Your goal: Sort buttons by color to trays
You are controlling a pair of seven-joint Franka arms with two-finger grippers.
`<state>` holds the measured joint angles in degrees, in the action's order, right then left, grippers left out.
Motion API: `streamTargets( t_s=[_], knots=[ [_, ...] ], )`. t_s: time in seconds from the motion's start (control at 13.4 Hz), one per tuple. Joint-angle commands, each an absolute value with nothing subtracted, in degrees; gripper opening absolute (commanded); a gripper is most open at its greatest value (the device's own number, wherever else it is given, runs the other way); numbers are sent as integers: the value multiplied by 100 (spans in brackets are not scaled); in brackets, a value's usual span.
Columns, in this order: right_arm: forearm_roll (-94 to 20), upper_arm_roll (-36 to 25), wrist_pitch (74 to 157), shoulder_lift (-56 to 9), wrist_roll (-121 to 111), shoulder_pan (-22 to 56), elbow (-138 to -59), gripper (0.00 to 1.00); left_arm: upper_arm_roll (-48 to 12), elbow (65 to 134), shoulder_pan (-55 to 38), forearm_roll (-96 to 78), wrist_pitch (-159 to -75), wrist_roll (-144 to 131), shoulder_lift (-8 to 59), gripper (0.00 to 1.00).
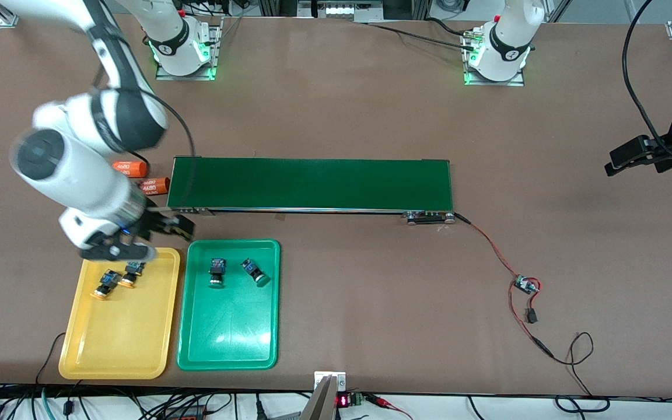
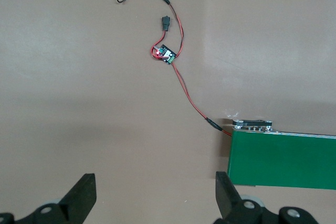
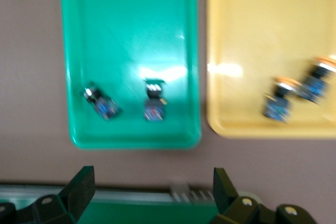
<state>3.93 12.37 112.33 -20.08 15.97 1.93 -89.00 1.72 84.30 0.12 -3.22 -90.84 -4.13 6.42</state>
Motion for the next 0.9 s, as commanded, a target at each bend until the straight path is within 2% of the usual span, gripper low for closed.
streamTargets(
  t_s=[0.0,0.22,0.6,0.82],
  knots=[
    [334,1274,10383,-1084,1319,-175,-9220,100,167,8534,18,-351,-9079,-448,536,100],
    [351,1179,9731,-494,1004,-421,-9228,100,167,8534,18,-351,-9079,-448,536,100],
    [352,124,9080,-62,290,-291,-9220,100,150,8534,0,-343,-9079,-448,536,100],
    [369,-525,8851,-88,106,191,-9184,100,141,8534,-9,-343,-9114,-448,545,100]
  ],
)
